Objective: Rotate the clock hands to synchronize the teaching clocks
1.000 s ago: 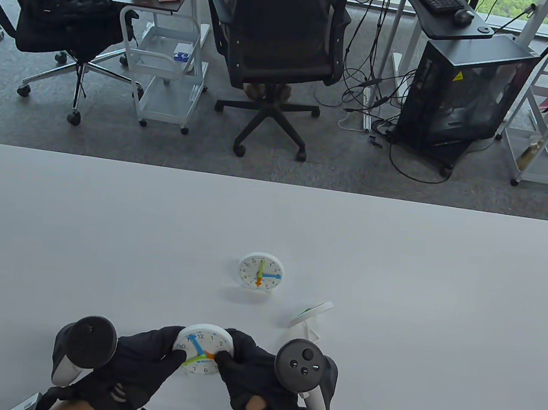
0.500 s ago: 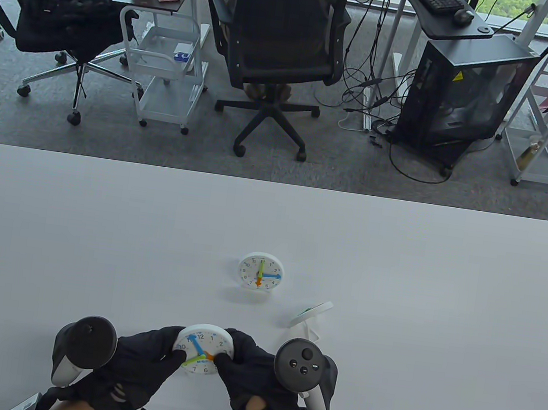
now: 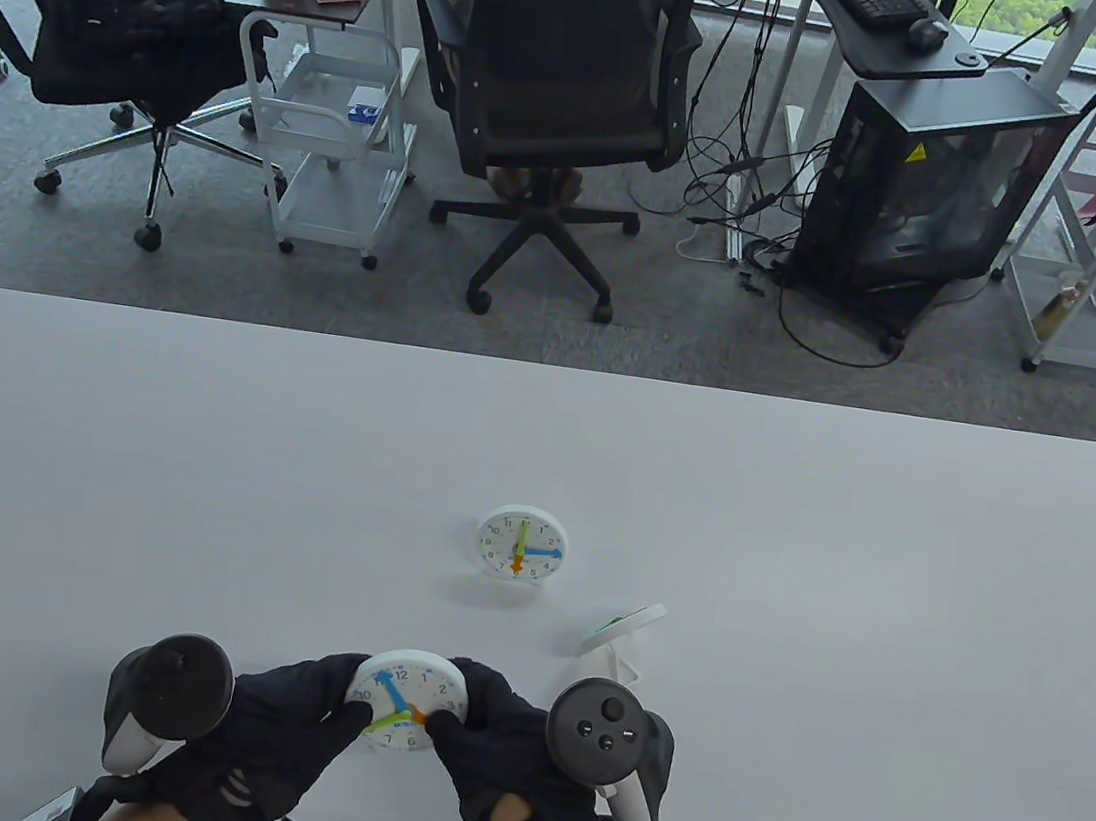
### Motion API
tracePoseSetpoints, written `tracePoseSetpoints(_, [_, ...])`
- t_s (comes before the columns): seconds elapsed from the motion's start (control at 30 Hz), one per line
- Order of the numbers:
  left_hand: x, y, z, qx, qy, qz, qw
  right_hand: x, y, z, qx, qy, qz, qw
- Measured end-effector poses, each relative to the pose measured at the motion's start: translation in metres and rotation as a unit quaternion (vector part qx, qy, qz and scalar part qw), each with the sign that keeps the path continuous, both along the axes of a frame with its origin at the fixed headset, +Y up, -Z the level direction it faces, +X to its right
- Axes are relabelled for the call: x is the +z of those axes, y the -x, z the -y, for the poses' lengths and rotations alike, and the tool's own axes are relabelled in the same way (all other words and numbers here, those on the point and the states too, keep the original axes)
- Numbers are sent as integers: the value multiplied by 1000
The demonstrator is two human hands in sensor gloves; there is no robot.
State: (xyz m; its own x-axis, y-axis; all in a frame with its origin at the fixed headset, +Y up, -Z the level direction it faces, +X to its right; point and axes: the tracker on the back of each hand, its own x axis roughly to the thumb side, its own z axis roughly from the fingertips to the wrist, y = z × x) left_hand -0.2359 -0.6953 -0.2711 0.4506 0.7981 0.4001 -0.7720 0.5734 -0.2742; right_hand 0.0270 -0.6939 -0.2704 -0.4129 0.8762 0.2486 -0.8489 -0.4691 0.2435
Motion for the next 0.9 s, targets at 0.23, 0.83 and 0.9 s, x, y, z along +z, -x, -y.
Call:
tracePoseSetpoints(0.23, [0, 0, 0, 0, -3, -1, 1000, 0, 0, 0, 4, -2, 1, 1000])
tracePoseSetpoints(0.83, [2, -1, -1, 11, 5, -1, 1000, 2, 1, -2, 22, -22, 9, 999])
tracePoseSetpoints(0.9, [2, -1, -1, 11, 6, -1, 1000, 2, 1, -2, 24, -23, 9, 999])
